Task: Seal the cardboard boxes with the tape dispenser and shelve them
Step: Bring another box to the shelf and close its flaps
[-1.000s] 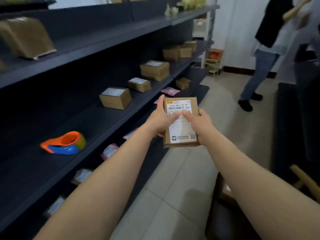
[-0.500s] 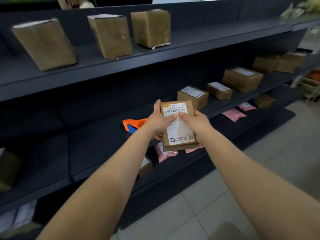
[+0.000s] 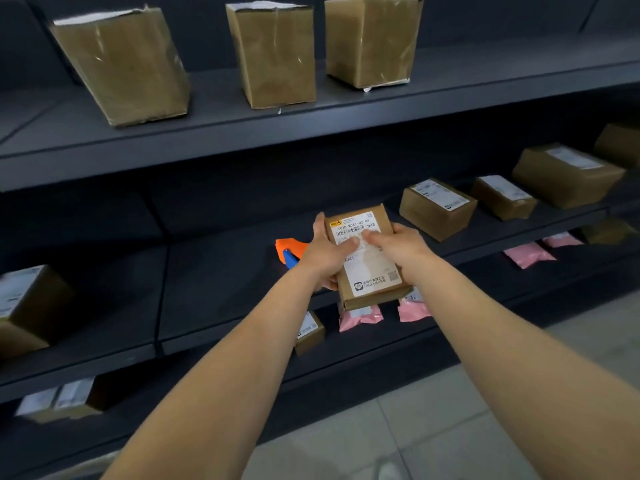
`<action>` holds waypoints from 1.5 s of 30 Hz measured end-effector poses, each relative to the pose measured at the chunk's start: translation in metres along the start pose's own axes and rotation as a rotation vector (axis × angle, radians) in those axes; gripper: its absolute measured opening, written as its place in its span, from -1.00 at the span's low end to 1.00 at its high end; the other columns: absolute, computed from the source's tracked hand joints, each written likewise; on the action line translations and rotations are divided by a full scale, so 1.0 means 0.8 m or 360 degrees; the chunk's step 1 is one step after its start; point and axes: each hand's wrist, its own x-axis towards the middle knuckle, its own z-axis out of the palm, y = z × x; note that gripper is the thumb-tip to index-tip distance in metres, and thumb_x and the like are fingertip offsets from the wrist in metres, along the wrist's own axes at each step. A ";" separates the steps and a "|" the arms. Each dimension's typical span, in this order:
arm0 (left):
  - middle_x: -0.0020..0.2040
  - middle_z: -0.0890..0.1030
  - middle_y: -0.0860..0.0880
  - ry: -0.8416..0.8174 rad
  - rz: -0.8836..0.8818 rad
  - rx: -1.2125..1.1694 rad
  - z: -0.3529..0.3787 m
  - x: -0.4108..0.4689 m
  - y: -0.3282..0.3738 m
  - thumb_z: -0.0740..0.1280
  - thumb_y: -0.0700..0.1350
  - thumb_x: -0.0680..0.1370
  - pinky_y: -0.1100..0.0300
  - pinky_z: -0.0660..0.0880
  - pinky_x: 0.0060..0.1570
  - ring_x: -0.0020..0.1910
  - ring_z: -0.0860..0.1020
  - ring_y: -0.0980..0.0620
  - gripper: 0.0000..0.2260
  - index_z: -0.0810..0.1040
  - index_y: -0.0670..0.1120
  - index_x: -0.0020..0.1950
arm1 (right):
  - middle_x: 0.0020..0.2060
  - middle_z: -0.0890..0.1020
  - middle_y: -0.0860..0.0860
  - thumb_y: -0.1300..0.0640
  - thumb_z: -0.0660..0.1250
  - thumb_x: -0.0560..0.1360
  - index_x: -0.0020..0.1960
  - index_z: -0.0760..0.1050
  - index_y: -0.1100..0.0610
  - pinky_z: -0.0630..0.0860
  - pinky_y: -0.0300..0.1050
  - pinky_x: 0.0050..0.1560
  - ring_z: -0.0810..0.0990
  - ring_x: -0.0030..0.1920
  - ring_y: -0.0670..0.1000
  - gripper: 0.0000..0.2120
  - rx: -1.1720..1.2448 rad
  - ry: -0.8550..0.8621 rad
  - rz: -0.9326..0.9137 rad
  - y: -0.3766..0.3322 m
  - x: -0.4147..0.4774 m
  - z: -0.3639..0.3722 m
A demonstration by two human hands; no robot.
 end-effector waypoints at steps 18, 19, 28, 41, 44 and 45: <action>0.11 0.62 -0.09 0.0167 -0.0336 -0.0028 0.041 0.124 -0.001 0.28 -0.02 0.60 -0.19 0.56 0.02 0.05 0.60 -0.11 -0.21 -0.30 0.23 0.51 | 0.11 0.63 0.09 -0.02 0.43 0.45 0.26 0.46 0.12 0.58 0.03 0.07 0.64 0.04 0.13 -0.56 -0.0210 -0.0306 0.0209 0.021 0.150 0.000; 0.14 0.61 -0.10 0.0185 -0.0340 -0.0011 0.034 0.127 -0.002 0.29 -0.03 0.60 -0.22 0.54 0.05 0.09 0.59 -0.13 -0.20 -0.31 0.23 0.51 | 0.11 0.63 0.09 -0.01 0.43 0.46 0.25 0.46 0.13 0.59 0.04 0.06 0.64 0.04 0.14 -0.56 -0.0188 -0.0329 0.0218 0.019 0.152 0.007; 0.12 0.62 -0.10 0.0283 -0.0368 0.0105 -0.039 0.130 -0.019 0.28 -0.03 0.60 -0.20 0.57 0.01 0.06 0.61 -0.13 -0.21 -0.31 0.19 0.51 | 0.15 0.62 0.11 -0.01 0.37 0.52 0.26 0.48 0.13 0.58 0.05 0.11 0.64 0.08 0.14 -0.63 -0.0269 -0.0507 0.0192 -0.002 0.151 0.078; 0.12 0.61 -0.17 0.0312 -0.0389 0.0495 -0.045 0.148 -0.034 0.16 0.03 0.64 0.02 0.61 -0.20 -0.03 0.64 -0.11 -0.28 -0.37 0.06 0.52 | 0.08 0.64 0.11 -0.13 0.36 0.49 0.22 0.52 0.13 0.57 0.01 0.11 0.64 0.03 0.11 -0.57 -0.0526 -0.0505 0.0266 0.006 0.169 0.102; 0.10 0.61 -0.16 0.0336 -0.0427 0.0222 -0.046 0.150 -0.035 0.21 -0.01 0.63 -0.12 0.62 -0.13 -0.04 0.64 -0.15 -0.30 -0.25 0.11 0.54 | 0.08 0.64 0.08 -0.20 0.33 0.48 0.22 0.51 0.13 0.57 -0.01 0.11 0.64 0.03 0.10 -0.53 -0.0639 -0.0516 0.0188 0.005 0.171 0.101; 0.08 0.61 -0.16 0.0358 -0.0434 0.0132 -0.047 0.149 -0.035 0.23 -0.02 0.62 -0.14 0.62 -0.13 -0.05 0.64 -0.15 -0.31 -0.21 0.12 0.54 | 0.10 0.63 0.07 -0.24 0.32 0.46 0.22 0.50 0.10 0.56 0.01 0.12 0.63 0.05 0.10 -0.49 -0.0696 -0.0515 0.0150 0.003 0.170 0.101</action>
